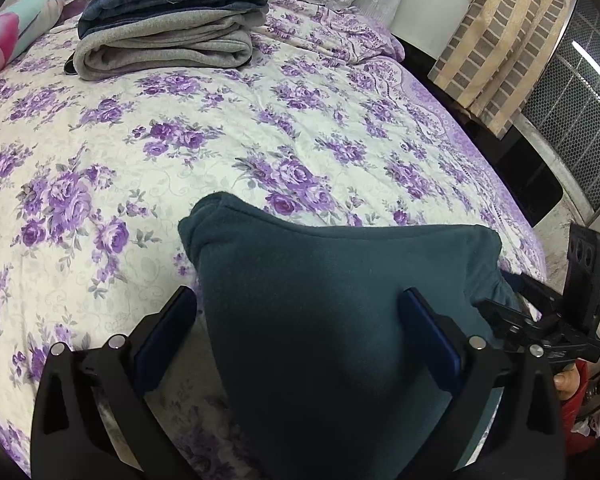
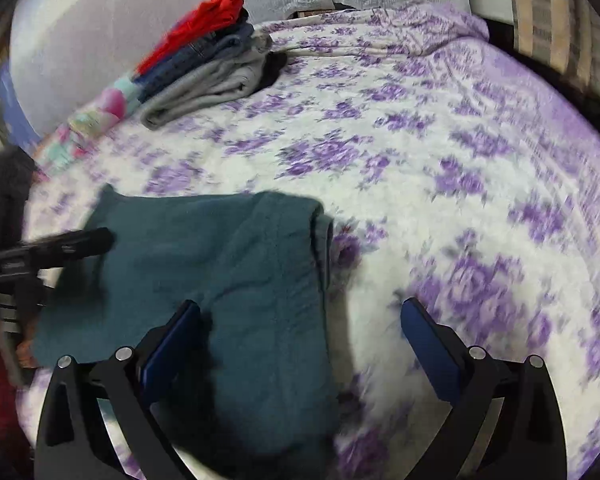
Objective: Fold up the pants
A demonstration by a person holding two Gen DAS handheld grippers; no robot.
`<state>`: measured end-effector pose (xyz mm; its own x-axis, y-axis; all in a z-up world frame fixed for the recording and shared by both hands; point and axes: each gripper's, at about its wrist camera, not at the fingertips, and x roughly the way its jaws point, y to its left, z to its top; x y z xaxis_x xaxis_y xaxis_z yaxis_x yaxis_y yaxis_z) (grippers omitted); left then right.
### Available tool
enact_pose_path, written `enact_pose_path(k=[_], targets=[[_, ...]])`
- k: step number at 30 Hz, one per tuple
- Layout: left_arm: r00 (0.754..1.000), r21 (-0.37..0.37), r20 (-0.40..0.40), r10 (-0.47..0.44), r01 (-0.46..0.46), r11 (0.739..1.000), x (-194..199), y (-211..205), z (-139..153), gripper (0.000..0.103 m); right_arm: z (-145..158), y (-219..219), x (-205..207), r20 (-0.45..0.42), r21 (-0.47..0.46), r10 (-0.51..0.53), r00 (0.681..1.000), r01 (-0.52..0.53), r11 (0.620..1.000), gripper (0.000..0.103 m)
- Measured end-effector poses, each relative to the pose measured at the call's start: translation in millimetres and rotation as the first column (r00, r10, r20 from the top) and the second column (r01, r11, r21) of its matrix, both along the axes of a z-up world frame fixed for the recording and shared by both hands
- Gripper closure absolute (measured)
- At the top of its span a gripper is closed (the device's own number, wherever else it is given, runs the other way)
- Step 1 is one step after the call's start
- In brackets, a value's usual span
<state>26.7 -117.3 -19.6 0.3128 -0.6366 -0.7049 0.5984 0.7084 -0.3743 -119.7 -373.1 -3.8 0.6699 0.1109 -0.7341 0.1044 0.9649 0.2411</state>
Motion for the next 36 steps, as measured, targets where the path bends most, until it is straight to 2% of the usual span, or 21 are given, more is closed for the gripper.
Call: enact_pose_path(k=[4, 7, 9, 11, 13, 16, 18, 21, 23, 25, 26, 28, 31, 33, 36], targets=[[1.000, -0.017, -0.006, -0.008, 0.008, 1.000, 0, 2, 0, 0.005, 0, -12, -20, 0.067, 0.146, 0.021, 0.998, -0.030, 0.989, 0.003], [0.999, -0.061, -0.032, -0.007, 0.005, 0.998, 2, 9, 1, 0.005, 6, -17, -36, 0.128, 0.203, -0.029, 0.991, 0.002, 0.979, 0.003], [0.998, -0.115, -0.070, 0.002, -0.010, 0.993, 7, 17, 1, 0.005, 14, -14, -45, 0.171, 0.203, -0.037, 0.985, 0.002, 0.979, 0.003], [0.995, -0.156, -0.101, 0.005, -0.021, 0.988, 11, 22, -1, 0.005, 25, 0, -50, 0.206, 0.131, 0.002, 0.979, -0.030, 0.991, 0.003], [0.993, -0.181, -0.114, 0.005, -0.025, 0.983, 12, 25, -2, 0.005, 36, 25, -55, 0.239, 0.003, 0.057, 0.969, -0.059, 0.998, 0.005], [0.995, -0.169, -0.103, 0.004, -0.021, 0.985, 10, 22, -2, 0.005, 42, 58, -64, 0.260, -0.124, 0.169, 0.951, -0.141, 0.982, 0.010], [0.996, -0.150, -0.085, 0.004, -0.017, 0.988, 7, 19, -1, 0.005, 29, 74, -59, 0.189, -0.162, 0.238, 0.953, -0.208, 0.965, 0.013], [0.997, -0.129, -0.073, 0.001, -0.010, 0.992, 5, 17, -1, 0.005, 0, 81, -48, 0.068, -0.152, 0.258, 0.964, -0.246, 0.957, 0.017], [0.997, -0.127, -0.072, -0.002, -0.008, 0.992, 5, 17, -1, 0.005, -2, 89, -55, 0.082, -0.216, 0.278, 0.957, -0.256, 0.942, 0.016], [0.997, -0.123, -0.071, -0.005, -0.004, 0.992, 5, 17, -1, 0.005, 0, 93, -55, 0.067, -0.230, 0.308, 0.949, -0.286, 0.930, 0.008], [0.998, -0.118, -0.068, -0.006, -0.002, 0.993, 4, 17, -2, 0.005, 1, 92, -55, 0.065, -0.229, 0.316, 0.946, -0.294, 0.928, 0.003], [0.999, -0.094, -0.048, -0.013, 0.008, 0.996, 2, 14, -2, 0.005, -1, 89, -54, 0.059, -0.222, 0.328, 0.943, -0.308, 0.925, 0.003], [1.000, -0.046, -0.013, -0.027, 0.027, 0.999, -2, 9, -2, 0.005, -3, 80, -57, 0.097, -0.183, 0.358, 0.929, -0.337, 0.924, 0.003], [1.000, -0.031, -0.006, -0.030, 0.029, 0.999, -3, 8, -2, 0.005, -5, 73, -66, 0.136, -0.136, 0.366, 0.921, -0.349, 0.927, 0.003], [0.999, -0.054, -0.021, -0.029, 0.028, 0.998, -2, 10, -2, 0.005, -2, 54, -68, 0.174, 0.009, 0.338, 0.925, -0.345, 0.939, 0.003]])
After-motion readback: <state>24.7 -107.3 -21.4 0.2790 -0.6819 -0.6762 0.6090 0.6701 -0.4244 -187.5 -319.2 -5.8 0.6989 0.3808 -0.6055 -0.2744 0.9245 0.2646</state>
